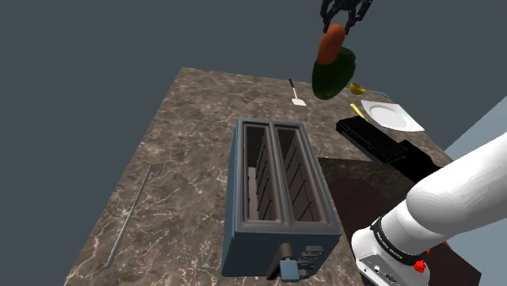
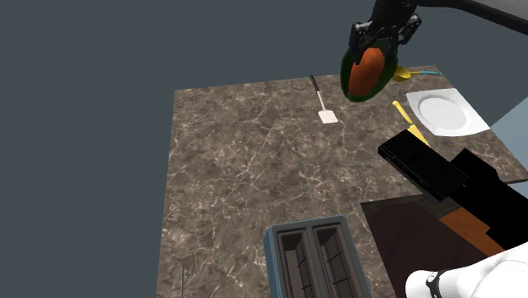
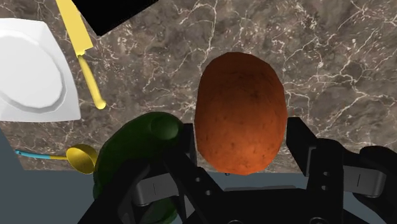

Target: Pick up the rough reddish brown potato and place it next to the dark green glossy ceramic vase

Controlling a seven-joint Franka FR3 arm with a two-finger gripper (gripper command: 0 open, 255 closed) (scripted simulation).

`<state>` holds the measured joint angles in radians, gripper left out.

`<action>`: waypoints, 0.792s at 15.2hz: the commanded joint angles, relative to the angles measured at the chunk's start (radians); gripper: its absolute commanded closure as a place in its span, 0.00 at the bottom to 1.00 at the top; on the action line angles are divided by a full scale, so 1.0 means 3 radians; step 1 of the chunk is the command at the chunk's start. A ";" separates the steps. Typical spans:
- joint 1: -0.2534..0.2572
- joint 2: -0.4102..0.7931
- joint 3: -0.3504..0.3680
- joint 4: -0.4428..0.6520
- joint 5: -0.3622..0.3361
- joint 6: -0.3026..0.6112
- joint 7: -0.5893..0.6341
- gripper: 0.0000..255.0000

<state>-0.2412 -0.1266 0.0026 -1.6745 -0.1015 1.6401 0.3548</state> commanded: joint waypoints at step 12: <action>-0.0203 -0.0214 -0.0283 -0.0536 -0.0010 0.0368 -0.0450 1.00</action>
<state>-0.3021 -0.1861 -0.0826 -1.8166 -0.1038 1.7363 0.2177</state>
